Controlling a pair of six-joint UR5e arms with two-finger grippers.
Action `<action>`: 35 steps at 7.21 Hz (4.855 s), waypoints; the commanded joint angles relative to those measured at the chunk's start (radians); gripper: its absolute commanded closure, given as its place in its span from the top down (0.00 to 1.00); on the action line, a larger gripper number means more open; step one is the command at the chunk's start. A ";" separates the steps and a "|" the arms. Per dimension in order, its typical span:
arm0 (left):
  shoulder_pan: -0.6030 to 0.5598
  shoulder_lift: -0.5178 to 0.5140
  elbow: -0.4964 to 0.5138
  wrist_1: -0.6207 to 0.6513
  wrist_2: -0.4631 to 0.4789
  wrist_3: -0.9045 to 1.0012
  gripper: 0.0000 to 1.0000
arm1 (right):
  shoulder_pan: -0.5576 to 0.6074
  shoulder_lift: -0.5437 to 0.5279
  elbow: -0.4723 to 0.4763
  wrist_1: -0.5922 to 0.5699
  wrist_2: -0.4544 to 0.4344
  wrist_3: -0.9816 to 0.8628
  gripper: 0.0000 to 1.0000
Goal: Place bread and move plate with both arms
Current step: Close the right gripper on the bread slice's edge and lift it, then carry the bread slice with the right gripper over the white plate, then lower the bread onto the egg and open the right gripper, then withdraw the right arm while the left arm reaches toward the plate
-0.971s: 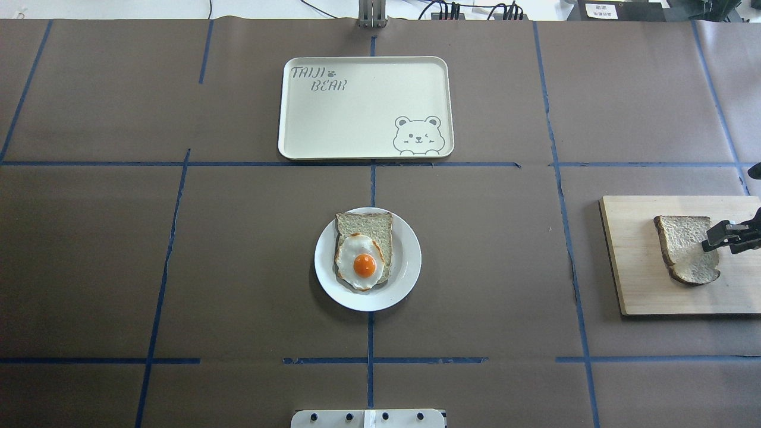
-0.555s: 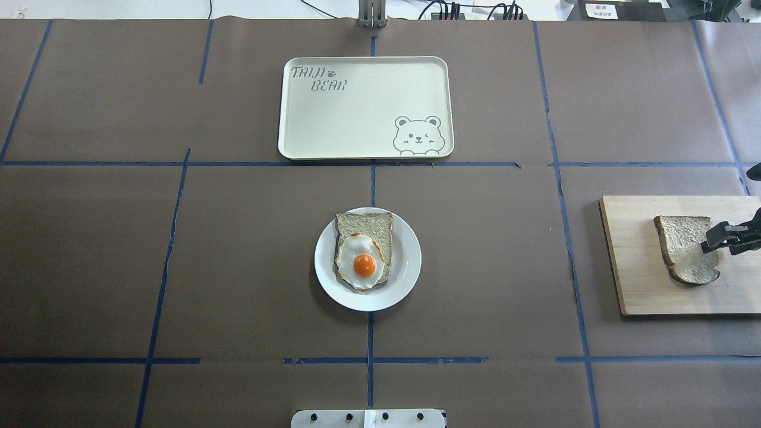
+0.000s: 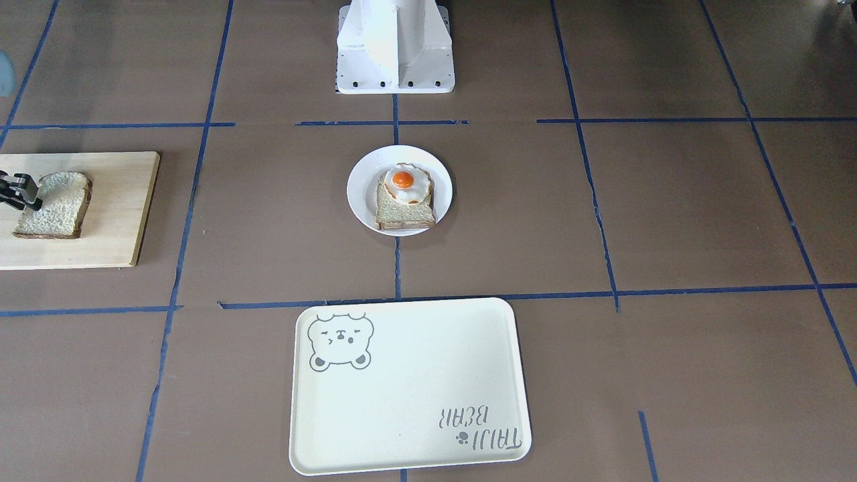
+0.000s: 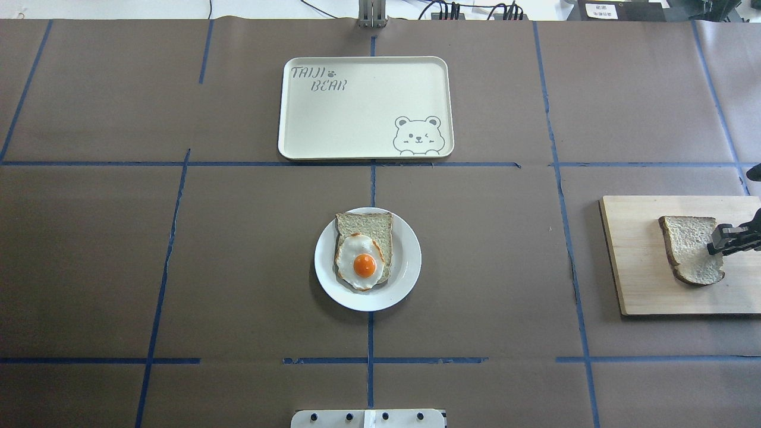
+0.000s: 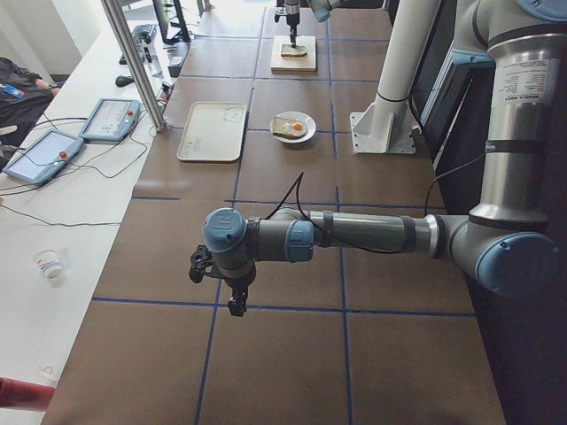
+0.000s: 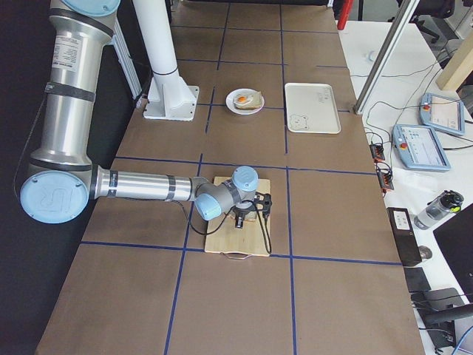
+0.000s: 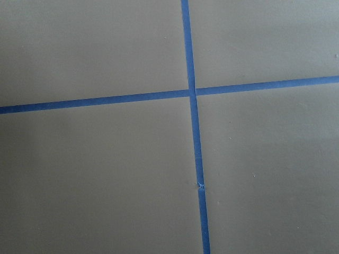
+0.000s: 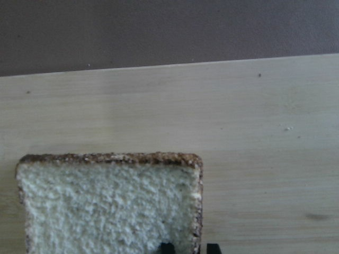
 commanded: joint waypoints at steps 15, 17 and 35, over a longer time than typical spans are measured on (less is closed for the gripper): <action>0.006 -0.005 0.003 -0.003 -0.002 -0.008 1.00 | -0.051 0.449 0.258 0.003 0.177 0.596 0.00; 0.005 -0.005 0.003 -0.003 -0.002 -0.008 1.00 | -0.308 0.569 0.259 0.005 -0.101 0.717 0.00; 0.223 -0.040 -0.023 -0.403 -0.055 -0.479 1.00 | -0.312 0.668 0.228 -0.339 -0.285 0.527 1.00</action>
